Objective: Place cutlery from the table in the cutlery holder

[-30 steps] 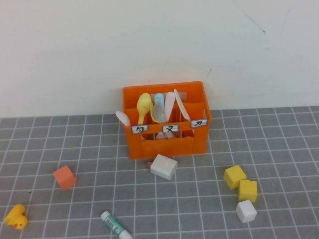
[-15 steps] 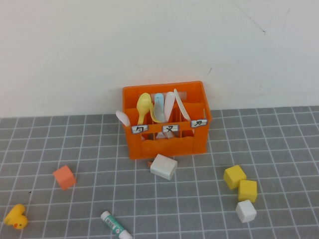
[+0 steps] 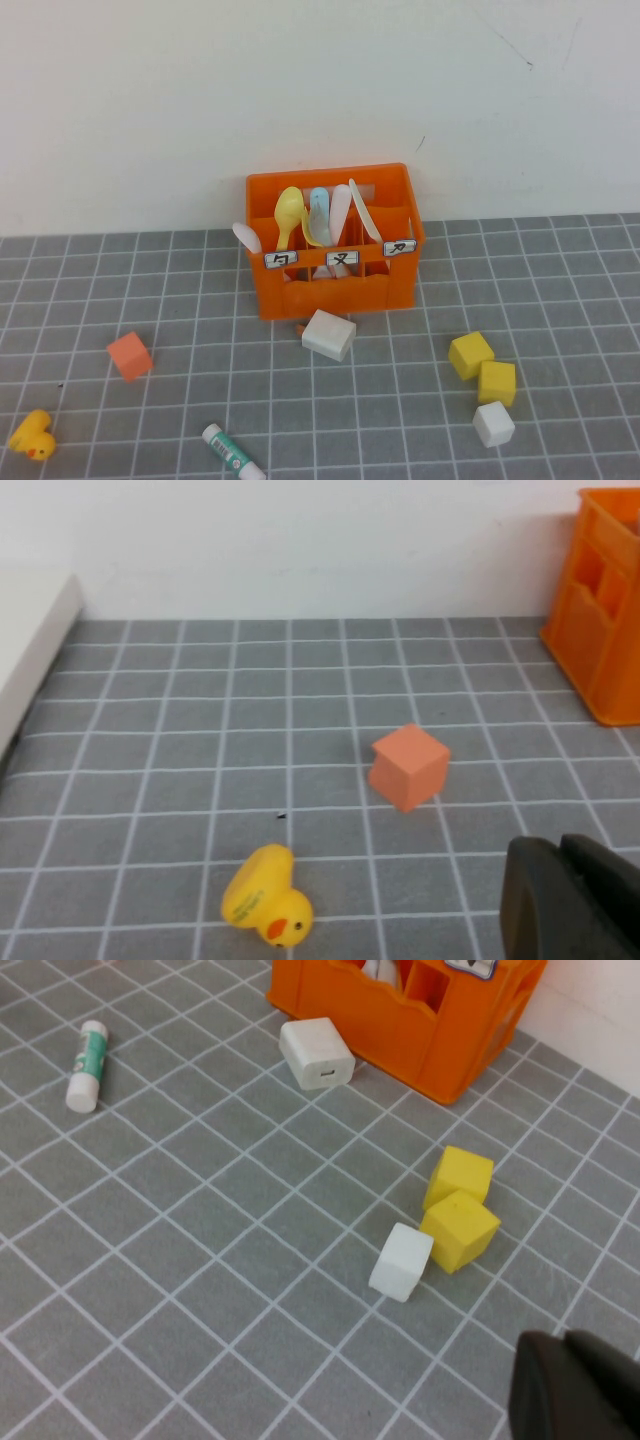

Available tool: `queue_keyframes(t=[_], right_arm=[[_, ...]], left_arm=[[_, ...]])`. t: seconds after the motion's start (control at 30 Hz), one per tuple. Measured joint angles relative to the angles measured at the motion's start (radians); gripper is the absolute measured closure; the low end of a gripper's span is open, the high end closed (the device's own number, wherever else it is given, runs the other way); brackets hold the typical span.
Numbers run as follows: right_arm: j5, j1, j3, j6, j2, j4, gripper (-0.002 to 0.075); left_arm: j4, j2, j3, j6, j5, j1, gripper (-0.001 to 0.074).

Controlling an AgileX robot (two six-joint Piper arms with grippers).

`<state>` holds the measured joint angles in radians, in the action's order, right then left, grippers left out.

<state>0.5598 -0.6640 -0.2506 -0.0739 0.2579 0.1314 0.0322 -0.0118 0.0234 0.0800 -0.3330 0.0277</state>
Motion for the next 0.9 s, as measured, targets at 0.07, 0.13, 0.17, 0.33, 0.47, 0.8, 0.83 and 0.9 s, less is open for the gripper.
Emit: queue_keyframes(t=[0.07,0.13,0.17,0.33,0.47,0.8,0.83,0.9], right_arm=[[0.0,0.0,0.0,0.0,0.0,0.0,0.0726],[0.0,0.0,0.0,0.0,0.0,0.0,0.0726],[0.0,0.0,0.0,0.0,0.0,0.0,0.0726],[0.0,0.0,0.0,-0.001,0.0,0.0,0.0726],[0.0,0.0,0.0,-0.001,0.0,0.0,0.0726],[0.0,0.0,0.0,-0.001,-0.001,0.0,0.0727],[0.0,0.0,0.0,-0.001,-0.001,0.0,0.0727],[0.0,0.0,0.0,-0.001,-0.001,0.0,0.0727]], left_arm=[[0.0,0.0,0.0,0.0,0.0,0.02,0.0736],[0.0,0.0,0.0,0.0,0.0,0.033,0.0736],[0.0,0.0,0.0,0.0,0.0,0.034,0.0736],[0.002,0.0,0.0,0.0,0.0,0.041,0.0736],[0.002,0.0,0.0,0.0,0.0,0.041,0.0736],[0.004,0.0,0.0,0.004,-0.001,0.041,0.0736],[0.004,0.0,0.0,0.004,-0.001,0.041,0.0736],[0.004,0.0,0.0,0.004,-0.001,0.041,0.0736]])
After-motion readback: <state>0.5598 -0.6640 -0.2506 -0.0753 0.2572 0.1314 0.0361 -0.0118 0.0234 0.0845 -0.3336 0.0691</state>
